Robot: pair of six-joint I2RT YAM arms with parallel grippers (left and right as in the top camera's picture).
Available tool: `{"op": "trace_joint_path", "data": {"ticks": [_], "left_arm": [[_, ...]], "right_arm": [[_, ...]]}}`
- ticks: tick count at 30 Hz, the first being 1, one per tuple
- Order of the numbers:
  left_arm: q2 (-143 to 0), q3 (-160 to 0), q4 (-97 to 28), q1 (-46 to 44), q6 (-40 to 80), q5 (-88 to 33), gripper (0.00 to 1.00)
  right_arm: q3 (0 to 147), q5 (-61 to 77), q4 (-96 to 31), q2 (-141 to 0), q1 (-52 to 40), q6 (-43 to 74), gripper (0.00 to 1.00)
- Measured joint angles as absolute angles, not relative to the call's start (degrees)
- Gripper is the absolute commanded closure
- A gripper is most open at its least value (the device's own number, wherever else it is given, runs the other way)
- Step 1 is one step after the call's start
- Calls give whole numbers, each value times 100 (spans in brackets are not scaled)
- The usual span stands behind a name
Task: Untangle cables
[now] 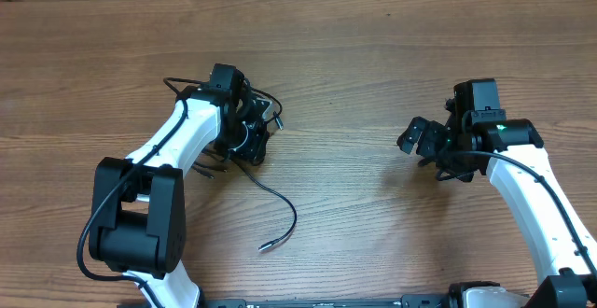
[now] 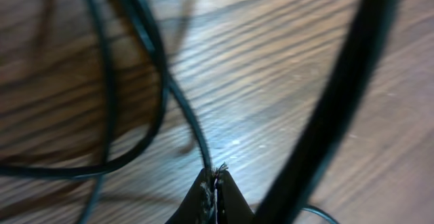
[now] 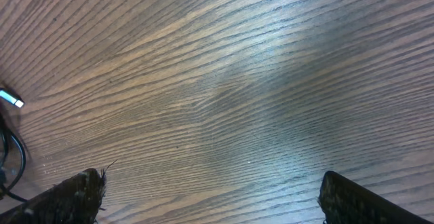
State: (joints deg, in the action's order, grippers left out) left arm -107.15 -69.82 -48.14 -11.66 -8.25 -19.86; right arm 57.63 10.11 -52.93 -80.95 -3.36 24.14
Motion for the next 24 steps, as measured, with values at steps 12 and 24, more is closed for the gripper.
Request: {"op": "trace_joint_path", "data": {"ticks": [12,24], "left_arm": [[-10691,-9889,-6663,-1164,-858,-2904,96],[-10573,-14084,-5846,-1164,-633,-3820,96]], "right_arm": [[5763,1011,-5308,-8095,-336,2397,0],[5763,1009,-5310,-8095,-336,2394,0]]}}
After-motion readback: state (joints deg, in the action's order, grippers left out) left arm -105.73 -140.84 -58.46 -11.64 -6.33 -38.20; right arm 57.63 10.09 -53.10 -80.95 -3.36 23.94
